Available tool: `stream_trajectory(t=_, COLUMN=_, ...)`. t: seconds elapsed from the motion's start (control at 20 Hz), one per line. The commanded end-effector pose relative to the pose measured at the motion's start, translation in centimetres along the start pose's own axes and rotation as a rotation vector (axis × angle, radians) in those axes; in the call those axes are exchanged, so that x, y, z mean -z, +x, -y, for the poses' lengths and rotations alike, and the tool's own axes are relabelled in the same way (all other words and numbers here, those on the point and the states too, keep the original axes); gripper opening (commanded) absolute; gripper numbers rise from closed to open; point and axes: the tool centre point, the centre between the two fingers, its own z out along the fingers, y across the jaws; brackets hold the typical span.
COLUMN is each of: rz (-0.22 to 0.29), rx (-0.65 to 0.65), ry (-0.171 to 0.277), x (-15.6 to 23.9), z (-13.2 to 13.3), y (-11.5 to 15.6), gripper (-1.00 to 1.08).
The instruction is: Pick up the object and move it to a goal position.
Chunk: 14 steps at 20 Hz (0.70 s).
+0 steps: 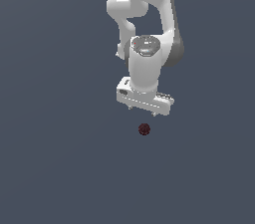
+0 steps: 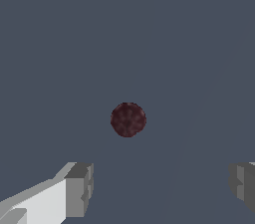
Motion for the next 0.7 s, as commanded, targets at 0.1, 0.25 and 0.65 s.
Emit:
stream_trajectory(t=0.1, rz=0.002, rx=-0.118, ry=-0.005, x=-1.0, z=0.3, y=0.2, gripper=1.00)
stream_trajectory(t=0.25, rz=0.003, rx=-0.196, ry=-0.008, x=-1.7, z=0.5, y=0.3, gripper=1.00)
stream_trajectory(t=0.65, rz=0.001, rx=-0.401, ry=-0.019, x=-3.4, z=1.0, y=0.5, gripper=1.00)
